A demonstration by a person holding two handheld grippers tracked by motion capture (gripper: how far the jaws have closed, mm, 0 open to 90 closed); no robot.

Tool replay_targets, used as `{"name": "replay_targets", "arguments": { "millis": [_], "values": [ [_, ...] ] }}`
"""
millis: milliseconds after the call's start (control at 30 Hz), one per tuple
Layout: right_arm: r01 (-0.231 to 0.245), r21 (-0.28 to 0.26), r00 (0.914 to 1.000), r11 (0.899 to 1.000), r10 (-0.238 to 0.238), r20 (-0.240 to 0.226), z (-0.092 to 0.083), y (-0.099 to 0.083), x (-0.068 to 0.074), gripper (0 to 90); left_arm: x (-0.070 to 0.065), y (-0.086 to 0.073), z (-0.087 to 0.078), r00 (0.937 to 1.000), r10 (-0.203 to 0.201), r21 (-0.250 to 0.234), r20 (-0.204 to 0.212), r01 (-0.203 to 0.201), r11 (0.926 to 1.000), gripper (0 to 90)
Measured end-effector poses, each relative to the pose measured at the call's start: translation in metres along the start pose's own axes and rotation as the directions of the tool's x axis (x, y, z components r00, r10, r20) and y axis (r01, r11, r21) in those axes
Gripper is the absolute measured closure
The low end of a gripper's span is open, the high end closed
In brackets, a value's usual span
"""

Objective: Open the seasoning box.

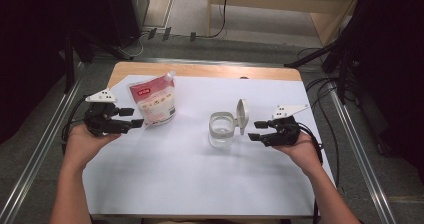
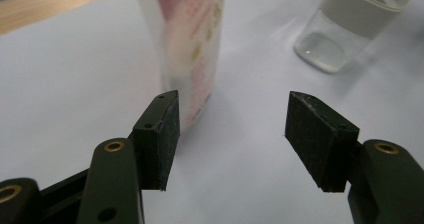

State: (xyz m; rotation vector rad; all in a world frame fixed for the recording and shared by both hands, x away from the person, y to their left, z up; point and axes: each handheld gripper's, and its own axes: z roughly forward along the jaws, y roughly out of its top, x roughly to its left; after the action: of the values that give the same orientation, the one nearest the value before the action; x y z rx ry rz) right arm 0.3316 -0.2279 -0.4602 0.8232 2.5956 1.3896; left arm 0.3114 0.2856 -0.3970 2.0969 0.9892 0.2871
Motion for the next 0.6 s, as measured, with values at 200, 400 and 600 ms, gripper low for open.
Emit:
{"name": "replay_targets", "arguments": {
  "millis": [200, 400, 600],
  "values": [
    [-0.006, 0.017, 0.9999, 1.000, 0.006, 0.010, -0.001, -0.003, 0.002, 45.1, 0.008, 0.006, 0.006, 1.0000, -0.004, 0.017, -0.004, 0.004, 0.9998, 39.7],
    [-0.010, 0.007, 0.9996, 1.000, 0.010, 0.025, -0.005, -0.007, 0.003, 45.1, 0.013, 0.020, 0.010, 0.9999, 0.003, 0.004, 0.015, -0.003, 1.0000, 40.5],
    [-0.007, 0.011, 0.9995, 1.000, 0.007, 0.030, -0.007, -0.011, 0.004, 45.1, 0.014, 0.034, 0.020, 0.9992, 0.026, 0.023, 0.032, -0.027, 0.9994, 44.7]
  ]
}}
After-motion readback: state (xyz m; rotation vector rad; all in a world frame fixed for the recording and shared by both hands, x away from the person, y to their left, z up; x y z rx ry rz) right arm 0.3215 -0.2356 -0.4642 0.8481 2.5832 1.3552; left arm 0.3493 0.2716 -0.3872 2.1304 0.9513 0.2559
